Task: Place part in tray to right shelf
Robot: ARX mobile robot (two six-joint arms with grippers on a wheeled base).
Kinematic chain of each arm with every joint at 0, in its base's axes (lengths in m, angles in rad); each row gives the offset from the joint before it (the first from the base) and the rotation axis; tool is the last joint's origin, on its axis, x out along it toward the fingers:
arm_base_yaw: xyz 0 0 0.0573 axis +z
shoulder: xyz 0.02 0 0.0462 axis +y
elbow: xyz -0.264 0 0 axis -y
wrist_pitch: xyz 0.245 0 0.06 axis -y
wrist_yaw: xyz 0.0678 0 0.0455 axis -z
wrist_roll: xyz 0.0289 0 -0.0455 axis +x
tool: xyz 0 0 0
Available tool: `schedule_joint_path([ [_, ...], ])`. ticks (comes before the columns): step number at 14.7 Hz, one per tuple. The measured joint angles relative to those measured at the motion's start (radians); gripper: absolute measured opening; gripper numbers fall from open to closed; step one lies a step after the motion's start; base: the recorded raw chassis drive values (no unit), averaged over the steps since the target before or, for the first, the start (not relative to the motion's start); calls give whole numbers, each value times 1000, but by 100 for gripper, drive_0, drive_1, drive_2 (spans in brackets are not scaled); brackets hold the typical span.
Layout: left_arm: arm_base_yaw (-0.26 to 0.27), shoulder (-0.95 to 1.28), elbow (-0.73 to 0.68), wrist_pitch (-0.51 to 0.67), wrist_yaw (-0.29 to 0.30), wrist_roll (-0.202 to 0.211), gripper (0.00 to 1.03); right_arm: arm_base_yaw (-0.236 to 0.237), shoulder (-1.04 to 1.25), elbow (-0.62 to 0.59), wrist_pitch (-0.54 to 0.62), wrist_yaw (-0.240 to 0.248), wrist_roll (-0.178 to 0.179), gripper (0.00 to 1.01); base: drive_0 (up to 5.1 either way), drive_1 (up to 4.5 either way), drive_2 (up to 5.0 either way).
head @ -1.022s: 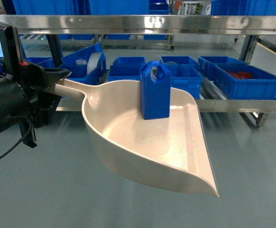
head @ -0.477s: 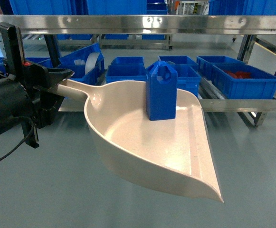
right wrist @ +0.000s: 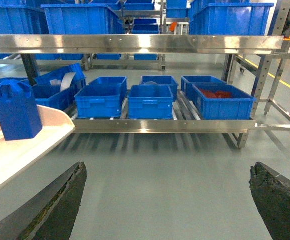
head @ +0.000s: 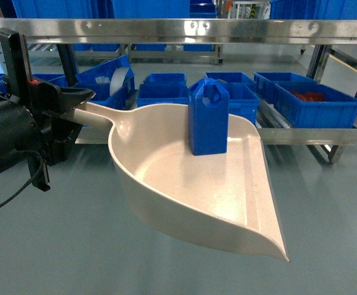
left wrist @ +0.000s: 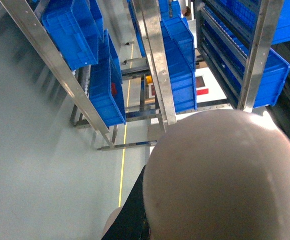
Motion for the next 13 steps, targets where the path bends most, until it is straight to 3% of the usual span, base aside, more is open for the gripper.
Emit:
schedule_joint_path([
  [13,0,0,0,0,0,0,15,0,0,0,-2,0,0,98,0,0,0],
])
